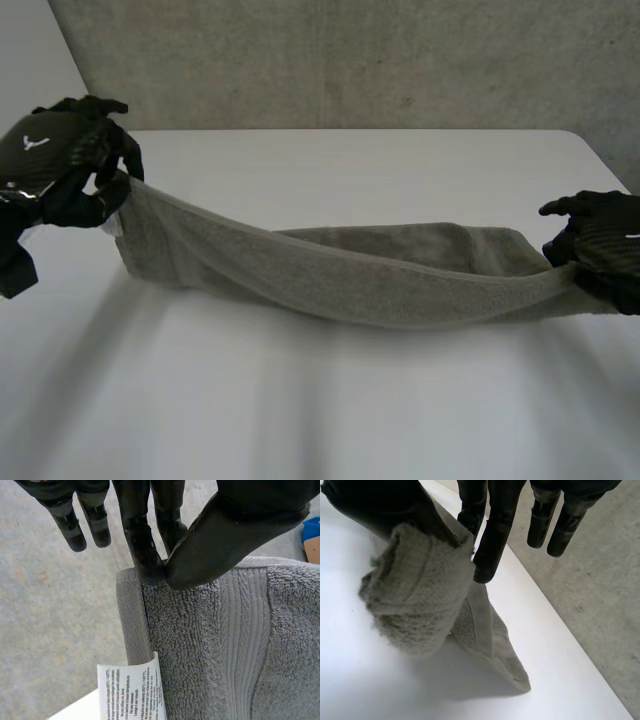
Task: Fold the towel.
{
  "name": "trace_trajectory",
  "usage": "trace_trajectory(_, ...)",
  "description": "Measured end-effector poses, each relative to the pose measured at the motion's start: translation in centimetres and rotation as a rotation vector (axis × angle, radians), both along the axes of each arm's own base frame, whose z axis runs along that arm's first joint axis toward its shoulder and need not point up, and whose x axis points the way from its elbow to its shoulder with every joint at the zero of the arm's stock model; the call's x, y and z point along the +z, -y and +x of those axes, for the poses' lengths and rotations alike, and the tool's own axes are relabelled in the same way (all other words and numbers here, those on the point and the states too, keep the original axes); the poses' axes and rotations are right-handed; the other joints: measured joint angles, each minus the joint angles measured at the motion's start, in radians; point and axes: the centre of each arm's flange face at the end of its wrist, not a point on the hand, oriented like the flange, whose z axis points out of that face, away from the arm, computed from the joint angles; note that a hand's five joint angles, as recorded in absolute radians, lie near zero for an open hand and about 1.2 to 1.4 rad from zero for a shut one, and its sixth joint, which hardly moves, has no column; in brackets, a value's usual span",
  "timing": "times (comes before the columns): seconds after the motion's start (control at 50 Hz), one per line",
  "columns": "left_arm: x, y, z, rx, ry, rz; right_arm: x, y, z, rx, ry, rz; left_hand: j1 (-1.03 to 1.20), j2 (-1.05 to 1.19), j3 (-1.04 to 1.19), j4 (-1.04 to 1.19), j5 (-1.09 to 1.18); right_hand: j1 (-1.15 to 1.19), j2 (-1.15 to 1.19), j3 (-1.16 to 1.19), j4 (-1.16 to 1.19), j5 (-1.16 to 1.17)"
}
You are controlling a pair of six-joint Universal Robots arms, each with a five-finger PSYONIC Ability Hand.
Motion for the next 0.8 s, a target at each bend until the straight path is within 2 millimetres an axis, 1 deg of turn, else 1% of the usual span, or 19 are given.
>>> trace_trajectory(0.06,-0.8,1.0,-0.3,-0.011,-0.003,0.031,-0.1,0.6,0.3,0.014,-0.007,0.013,0.000,0.000,0.000,0.000,0.000,0.000,0.000,0.000,0.000,0.000)
trace_trajectory(0.12,-2.1,2.4,-0.7,-0.029,-0.005,0.074,-0.4,1.6,1.0,0.021,-0.027,0.035,0.000,0.000,0.000,0.000,0.000,0.000,0.000,0.000,0.000,0.000)
trace_trajectory(0.22,-4.3,4.9,-1.8,-0.050,-0.004,0.147,-1.5,4.1,2.9,-0.012,-0.100,0.041,0.000,0.000,0.000,0.000,0.000,0.000,0.000,0.000,0.000,0.000)
trace_trajectory(0.28,-5.5,6.4,-2.3,-0.035,-0.001,0.182,-1.9,6.0,4.0,-0.067,-0.133,-0.003,0.000,0.000,0.000,0.000,0.000,0.000,0.000,0.000,0.000,0.000)
trace_trajectory(0.34,-6.3,7.7,-2.4,-0.003,0.004,0.199,-2.1,7.4,4.9,-0.108,-0.126,-0.051,0.000,0.000,0.000,0.000,0.000,0.000,0.000,0.000,0.000,0.000)
trace_trajectory(0.42,-7.1,9.1,-2.4,0.046,0.009,0.210,-2.2,8.7,6.1,-0.133,-0.091,-0.097,0.000,0.000,0.000,0.000,0.000,0.000,0.000,0.000,0.000,0.000)
trace_trajectory(0.48,-7.8,10.2,-2.4,0.096,0.015,0.219,-2.6,9.6,7.3,-0.142,-0.059,-0.127,0.000,0.000,0.000,0.000,0.000,0.000,0.000,0.000,0.000,0.000)
trace_trajectory(0.56,-8.5,11.0,-2.6,0.137,0.023,0.227,-3.4,10.3,8.4,-0.148,-0.047,-0.149,0.000,0.000,0.000,0.000,0.000,0.000,0.000,0.000,0.000,0.000)
trace_trajectory(0.6,-9.1,11.4,-2.9,0.162,0.030,0.233,-4.2,10.8,9.2,-0.149,-0.047,-0.164,0.000,0.000,0.000,0.000,0.000,0.000,0.000,0.000,0.000,0.000)
trace_trajectory(0.66,-9.8,11.7,-3.3,0.184,0.038,0.240,-5.2,11.3,9.7,-0.151,-0.050,-0.177,0.000,0.000,0.000,0.000,0.000,0.000,0.000,0.000,0.000,0.000)
trace_trajectory(0.68,-10.1,11.9,-3.5,0.194,0.042,0.243,-5.8,11.7,10.0,-0.153,-0.053,-0.185,0.000,0.000,0.000,0.000,0.000,0.000,0.000,0.000,0.000,0.000)
trace_trajectory(0.8,-11.4,12.6,-4.0,0.221,0.055,0.256,-8.1,13.8,10.5,-0.181,-0.061,-0.228,0.000,0.000,0.000,0.000,0.000,0.000,0.000,0.000,0.000,0.000)
